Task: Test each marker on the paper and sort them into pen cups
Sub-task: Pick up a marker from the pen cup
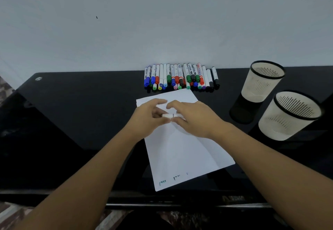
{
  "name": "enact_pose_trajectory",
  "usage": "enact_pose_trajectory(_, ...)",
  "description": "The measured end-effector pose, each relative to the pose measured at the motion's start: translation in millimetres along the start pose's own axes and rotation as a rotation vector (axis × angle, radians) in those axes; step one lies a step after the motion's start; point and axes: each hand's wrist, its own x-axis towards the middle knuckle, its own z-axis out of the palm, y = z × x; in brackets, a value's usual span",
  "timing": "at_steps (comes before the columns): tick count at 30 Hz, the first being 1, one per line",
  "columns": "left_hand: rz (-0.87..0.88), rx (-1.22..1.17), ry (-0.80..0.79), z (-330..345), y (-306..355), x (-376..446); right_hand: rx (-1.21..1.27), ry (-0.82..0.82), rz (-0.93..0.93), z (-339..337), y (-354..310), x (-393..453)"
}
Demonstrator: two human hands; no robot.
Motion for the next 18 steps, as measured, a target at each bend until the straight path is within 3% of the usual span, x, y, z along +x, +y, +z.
enact_pose_trajectory(3,-0.021,0.03,0.012,1,-4,6,0.045,0.023,0.054,2,5,-3)
enact_pose_trajectory(9,-0.08,0.598,0.014,-23,-38,-1,0.165,-0.033,0.155,6,24,-15)
enact_pose_trajectory(18,-0.018,0.714,0.053,-18,-60,-10,0.23,0.084,0.253,16,32,-20)
